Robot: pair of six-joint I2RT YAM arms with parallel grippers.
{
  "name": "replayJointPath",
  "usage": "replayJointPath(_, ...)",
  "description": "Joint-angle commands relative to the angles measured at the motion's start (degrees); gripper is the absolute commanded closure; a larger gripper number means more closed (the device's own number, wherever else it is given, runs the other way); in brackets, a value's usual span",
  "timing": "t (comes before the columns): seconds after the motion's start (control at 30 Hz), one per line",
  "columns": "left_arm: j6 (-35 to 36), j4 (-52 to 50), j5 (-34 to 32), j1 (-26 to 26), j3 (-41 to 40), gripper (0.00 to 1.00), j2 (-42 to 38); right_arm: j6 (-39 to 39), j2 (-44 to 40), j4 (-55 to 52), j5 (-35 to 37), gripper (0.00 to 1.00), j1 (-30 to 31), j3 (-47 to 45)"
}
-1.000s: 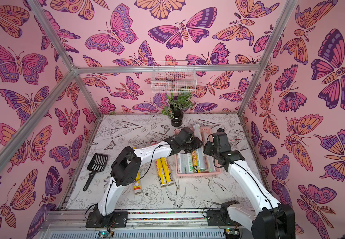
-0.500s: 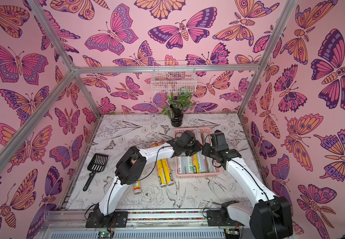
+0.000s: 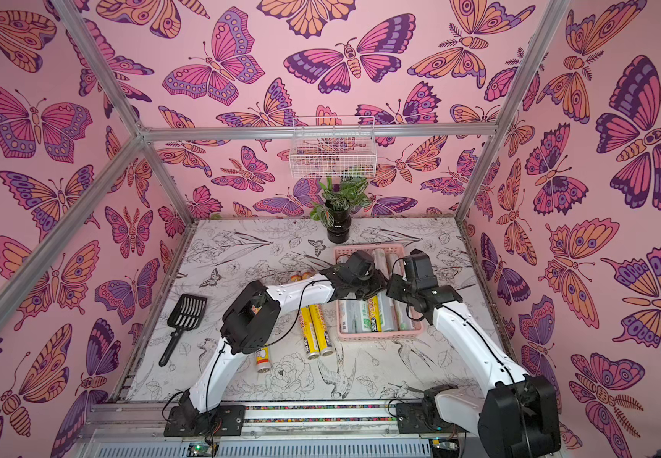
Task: Put the plastic wrap into the basket
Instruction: Place the plastic wrap in the basket.
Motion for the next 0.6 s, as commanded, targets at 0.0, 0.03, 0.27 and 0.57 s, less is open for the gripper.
replayJointPath(0.0, 0.82, 1.66, 0.72, -0.22, 2.03, 0.38, -1.50, -0.68, -0.15, -1.20, 0.02, 0.49, -0.34, 0.38)
replayJointPath(0.03, 0.89, 1.65, 0.85, -0.22, 2.05, 0.37, -1.57, -0.68, -0.16, -1.19, -0.02, 0.49, -0.34, 0.34)
replayJointPath(0.27, 1.85, 0.71, 0.77, -0.22, 2.03, 0.36, -2.35, -0.66, -0.18, -1.18, 0.06, 0.49, -0.40, 0.56)
replayJointPath(0.57, 8.65, 0.48, -3.93, -0.21, -3.60, 0.41, -10.07, -0.11, -3.90, 1.32, -3.49, 0.50, -0.34, -0.06)
